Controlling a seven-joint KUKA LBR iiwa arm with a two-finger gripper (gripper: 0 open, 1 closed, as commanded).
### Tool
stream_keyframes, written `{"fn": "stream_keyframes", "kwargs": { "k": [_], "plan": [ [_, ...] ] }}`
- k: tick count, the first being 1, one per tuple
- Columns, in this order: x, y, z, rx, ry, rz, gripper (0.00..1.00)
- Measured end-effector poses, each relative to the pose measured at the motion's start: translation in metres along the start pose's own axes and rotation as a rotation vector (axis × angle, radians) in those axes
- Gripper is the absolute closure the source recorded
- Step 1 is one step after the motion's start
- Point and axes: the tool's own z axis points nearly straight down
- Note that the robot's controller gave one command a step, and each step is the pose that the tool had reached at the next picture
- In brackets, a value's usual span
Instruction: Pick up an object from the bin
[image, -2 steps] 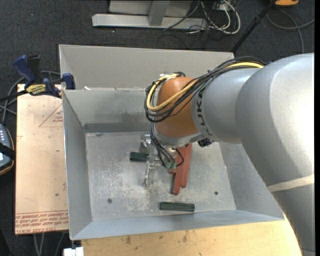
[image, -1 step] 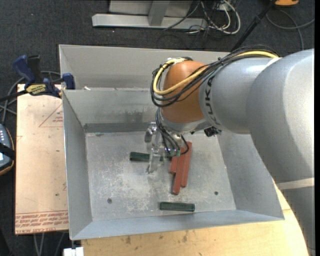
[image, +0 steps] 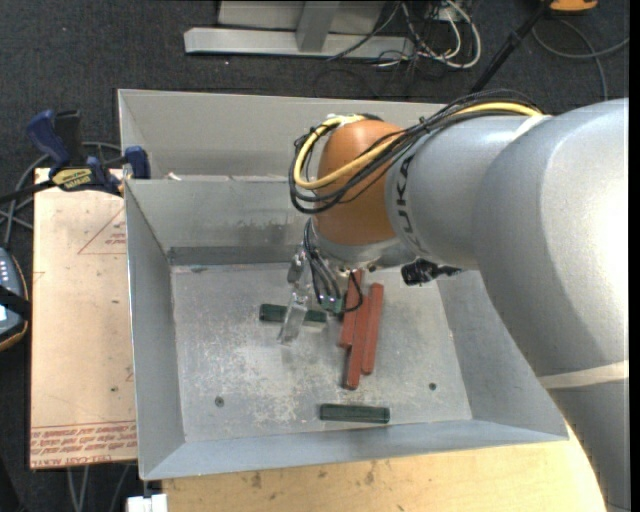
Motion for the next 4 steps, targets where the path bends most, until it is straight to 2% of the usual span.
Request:
{"fn": "stream_keyframes", "kwargs": {
  "k": [1,2,3,4],
  "plan": [
    [-0.004,-0.006,0.032,0.002,0.002,0.137,0.0],
    [-0.005,-0.005,0.032,0.002,0.001,0.135,0.0],
    [-0.005,-0.005,0.031,0.002,-0.001,0.134,1.0],
    [-0.006,-0.004,0.008,0.0,-0.002,0.132,1.0]
  ]
}}
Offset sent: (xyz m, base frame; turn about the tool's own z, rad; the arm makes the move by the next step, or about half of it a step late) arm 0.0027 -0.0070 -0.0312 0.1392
